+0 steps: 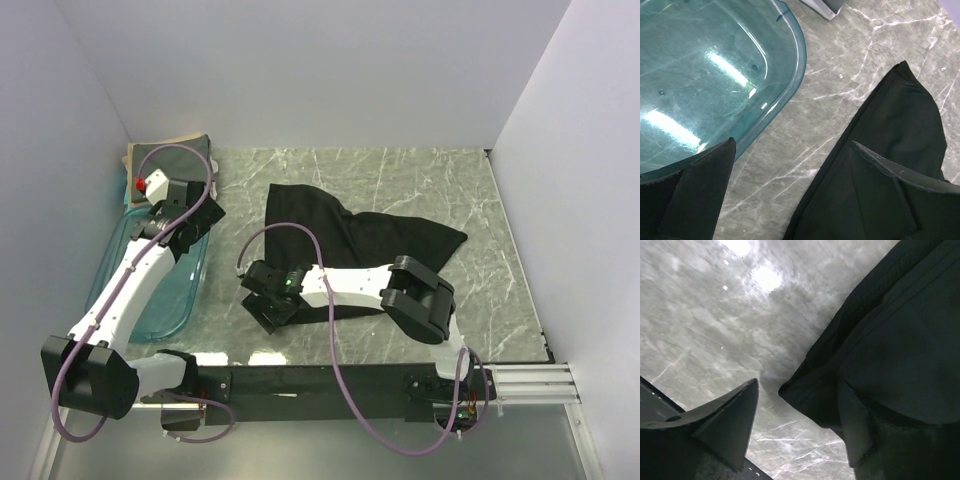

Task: Fold and stack the t-shirts
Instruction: Flatten the tshirt out

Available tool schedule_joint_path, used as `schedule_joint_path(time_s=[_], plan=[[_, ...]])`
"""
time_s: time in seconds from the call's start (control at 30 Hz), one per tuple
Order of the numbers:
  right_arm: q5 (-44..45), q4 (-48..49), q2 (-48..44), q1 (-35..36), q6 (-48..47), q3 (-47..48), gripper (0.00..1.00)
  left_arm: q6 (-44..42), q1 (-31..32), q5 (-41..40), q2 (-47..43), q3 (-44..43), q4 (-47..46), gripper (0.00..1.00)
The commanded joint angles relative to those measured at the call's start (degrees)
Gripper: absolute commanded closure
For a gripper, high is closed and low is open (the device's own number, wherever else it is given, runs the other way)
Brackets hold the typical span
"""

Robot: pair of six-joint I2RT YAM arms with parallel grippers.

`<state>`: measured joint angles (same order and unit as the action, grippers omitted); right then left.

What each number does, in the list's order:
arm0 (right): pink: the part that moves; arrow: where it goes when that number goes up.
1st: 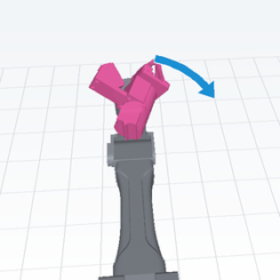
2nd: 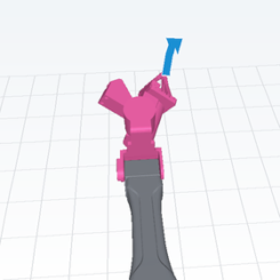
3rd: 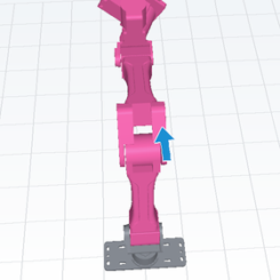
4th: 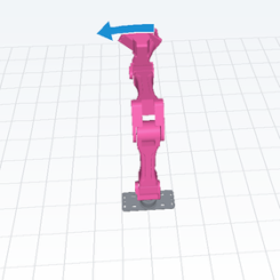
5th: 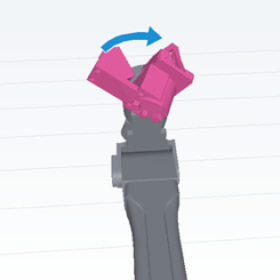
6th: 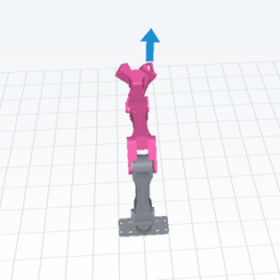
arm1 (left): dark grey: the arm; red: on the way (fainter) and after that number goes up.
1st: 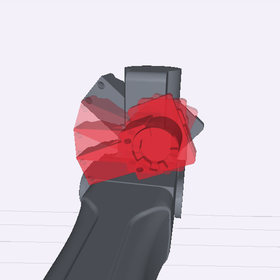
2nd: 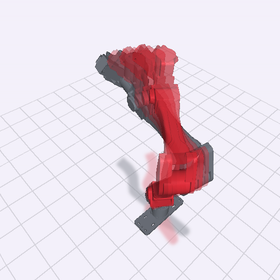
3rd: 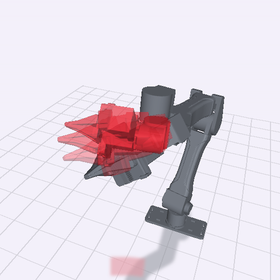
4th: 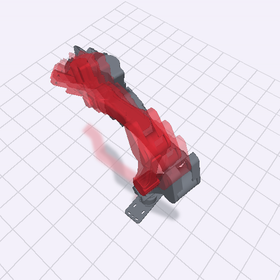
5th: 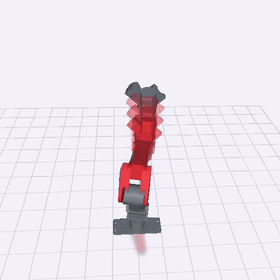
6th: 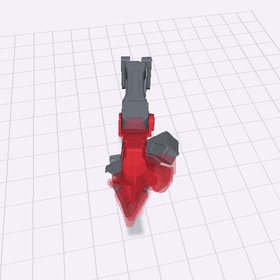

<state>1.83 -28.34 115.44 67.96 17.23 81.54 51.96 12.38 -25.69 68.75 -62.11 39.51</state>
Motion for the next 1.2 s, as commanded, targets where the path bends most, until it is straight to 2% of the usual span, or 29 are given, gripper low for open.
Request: schedule_joint_path(time_s=[0.0,0.1,0.17,0.23,0.33,0.37,0.4,0.5,0.67,0.83,0.93,1.1,1.17], plan=[[-1.65,-0.32,0.14,-0.29,0.78,0.64,0.31,-0.72,-0.52,1.7,-1.51,-0.21,-2.68,0.01],[-2.52,-1.8,1.63,-0.29,1.57,0.73,0.39,-0.81,-0.69,1.61,-1.43,-0.12,-2.59,0.01],[-2.53,-2.51,1.9,-0.29,2.1,0.2,0.52,-0.73,-0.96,1.35,-1.34,-0.29,-2.33,0.01],[-1.92,-3.04,0.94,-0.29,2.89,-1.89,0.57,-0.81,-1.39,1.52,-1.25,-0.56,-2.5,0.01],[1.68,-4.97,-1.34,-0.38,4.64,-5.4,0.78,-1.16,-1.57,3.01,-0.99,-0.65,-3.12,0.0],[2.65,-5.23,-2.31,-0.29,5.87,-6.82,0.96,-1.34,-1.57,3.54,-0.9,-0.73,-3.47,0.01],[3.35,-5.93,-3.45,-0.38,6.4,-8.22,1.0,-1.69,-1.57,4.15,-0.81,-0.82,-3.99,0.0],[4.5,-6.12,-9.86,-0.29,9.21,-15.95,1.0,-3.62,-1.57,7.84,0.06,-0.91,-5.66,0.0],[5.82,-6.99,-25.5,-1.78,16.41,-30.98,1.0,-5.29,1.32,13.65,1.91,0.49,-11.81,0.01],[7.66,-9.63,-35.0,-10.1,18.97,-40.12,1.0,-4.95,8.17,13.65,9.88,-1.26,-12.44,0.01],[7.05,-8.76,-37.64,-14.51,18.28,-42.59,1.0,-4.33,10.63,12.86,15.86,-2.84,-10.59,0.01],[7.75,-9.1,-39.15,-17.16,15.64,-42.78,1.0,-2.4,12.14,10.05,22.99,-3.02,-11.03,0.01],[7.23,-8.32,-39.24,-18.3,14.85,-42.95,1.0,-1.69,12.14,6.46,25.28,-4.59,-10.5,0.0]])
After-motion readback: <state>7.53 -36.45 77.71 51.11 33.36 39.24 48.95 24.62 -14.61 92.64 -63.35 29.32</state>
